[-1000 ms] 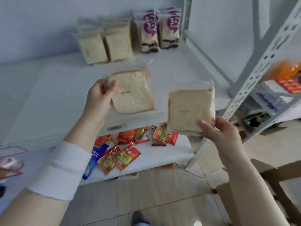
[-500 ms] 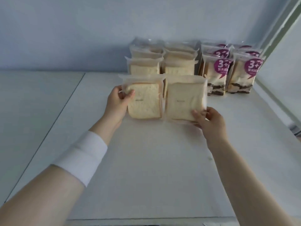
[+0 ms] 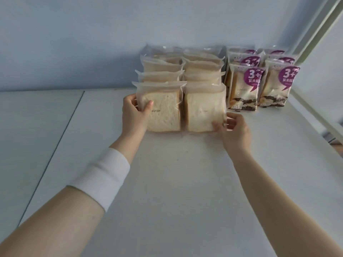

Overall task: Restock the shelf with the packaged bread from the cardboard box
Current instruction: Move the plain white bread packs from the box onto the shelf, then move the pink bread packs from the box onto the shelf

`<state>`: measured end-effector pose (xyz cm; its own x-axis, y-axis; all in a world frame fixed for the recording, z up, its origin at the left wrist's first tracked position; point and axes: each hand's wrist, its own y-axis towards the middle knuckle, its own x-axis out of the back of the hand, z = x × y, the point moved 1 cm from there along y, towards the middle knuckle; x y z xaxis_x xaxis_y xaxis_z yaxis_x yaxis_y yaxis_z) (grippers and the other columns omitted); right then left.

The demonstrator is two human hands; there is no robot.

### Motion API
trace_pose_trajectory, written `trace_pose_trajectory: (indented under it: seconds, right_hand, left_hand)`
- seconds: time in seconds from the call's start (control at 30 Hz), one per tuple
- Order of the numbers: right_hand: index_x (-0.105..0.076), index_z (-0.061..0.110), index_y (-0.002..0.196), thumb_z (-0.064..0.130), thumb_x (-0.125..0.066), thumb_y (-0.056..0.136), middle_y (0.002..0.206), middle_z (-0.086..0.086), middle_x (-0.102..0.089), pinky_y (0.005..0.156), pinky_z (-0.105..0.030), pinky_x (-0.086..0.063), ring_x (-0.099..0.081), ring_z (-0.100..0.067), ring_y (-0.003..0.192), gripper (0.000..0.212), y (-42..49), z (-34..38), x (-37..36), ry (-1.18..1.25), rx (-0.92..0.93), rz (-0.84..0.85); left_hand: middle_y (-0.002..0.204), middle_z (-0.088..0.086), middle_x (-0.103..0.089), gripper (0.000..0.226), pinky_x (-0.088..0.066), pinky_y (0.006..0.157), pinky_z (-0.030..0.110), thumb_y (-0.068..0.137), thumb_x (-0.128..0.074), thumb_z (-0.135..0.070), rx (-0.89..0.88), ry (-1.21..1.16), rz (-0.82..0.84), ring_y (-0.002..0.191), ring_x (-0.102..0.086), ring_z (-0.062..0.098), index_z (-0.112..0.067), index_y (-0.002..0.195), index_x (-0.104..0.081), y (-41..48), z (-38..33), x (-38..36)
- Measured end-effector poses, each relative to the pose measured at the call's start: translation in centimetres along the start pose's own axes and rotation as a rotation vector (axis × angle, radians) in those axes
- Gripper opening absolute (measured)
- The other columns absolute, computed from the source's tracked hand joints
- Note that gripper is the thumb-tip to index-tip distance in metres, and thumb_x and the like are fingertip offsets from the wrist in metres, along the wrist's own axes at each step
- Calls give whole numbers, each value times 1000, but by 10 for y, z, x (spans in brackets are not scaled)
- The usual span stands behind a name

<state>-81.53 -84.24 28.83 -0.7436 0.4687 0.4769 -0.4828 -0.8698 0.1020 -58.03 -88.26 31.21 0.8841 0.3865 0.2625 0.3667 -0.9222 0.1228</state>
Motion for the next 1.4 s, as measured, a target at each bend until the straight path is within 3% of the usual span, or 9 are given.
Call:
trace_pose_trajectory:
  seconds: [0.1,0.23,0.33,0.43,0.53,0.67,0.8,0.97,1.4]
  right_hand:
    - [-45,12,128,29,-69,81,123,-6,-59,95,-33,-41,-52,-23,115,55,-22,3,16,-115,42,-13]
    - [-39,17,134,26,-66,83,136,-6,-46,103,-34,-33,-38,-24,128,58,-68,-2,53,-372,88,-72]
    - [-39,17,135,26,-66,83,137,-10,-39,101,-39,-34,-35,-29,127,60,-105,-9,88,-622,127,-58]
    - [-38,18,135,27,-66,83,140,-11,-33,100,-43,-36,-32,-31,128,60,-138,-22,140,-811,106,-72]
    - [-37,18,135,28,-67,82,141,-11,-29,101,-46,-37,-29,-32,130,62,-172,-48,207,-930,25,-103]
    - [-37,16,132,21,-62,85,137,-12,-31,98,-46,-39,-31,-33,126,54,-229,-113,303,-997,-138,-113]
    - [-35,17,133,23,-61,84,138,-11,-29,99,-46,-39,-28,-32,128,55,-312,-212,392,-979,-416,-87]
    - [-38,14,129,15,-46,90,138,-13,-31,95,-48,-39,-30,-34,126,40,-410,-323,459,-881,-817,-85]
    - [-39,15,123,23,-55,87,127,-9,-36,87,-40,-44,-39,-29,116,40,-419,-538,497,-629,-1222,100]
  left_hand:
    - [129,14,-50,57,-42,95,30,86,-63,-23,-49,65,14,111,-54,24,-2,131,-36,-11,-10,16]
    - [129,17,-49,53,-34,100,40,83,-66,-21,-458,403,9,120,-45,32,-3,128,-44,-50,-28,37]
    - [122,18,-51,49,-40,88,46,79,-69,-25,-768,666,284,112,-48,36,-7,120,-50,-95,-55,18]
    - [125,15,-44,55,-42,86,41,82,-64,-37,-977,867,564,112,-46,32,-11,126,-42,-158,-82,-24]
    - [129,12,-41,59,-39,88,40,85,-60,-39,-1145,955,739,116,-43,30,-13,131,-35,-236,-102,-76]
    - [128,14,-43,47,-38,89,41,88,-55,-30,-1283,992,899,116,-42,31,-11,127,-37,-363,-113,-150]
    - [129,15,-42,47,-38,95,45,88,-56,-29,-1373,1052,1067,120,-40,33,-8,126,-36,-503,-98,-224]
    - [127,16,-44,46,-39,94,45,87,-59,-26,-1427,1110,1350,120,-41,33,-8,123,-38,-643,-44,-284]
    - [120,13,-50,38,-41,88,41,87,-57,-25,-1294,1202,1766,112,-47,31,-10,117,-40,-782,105,-458]
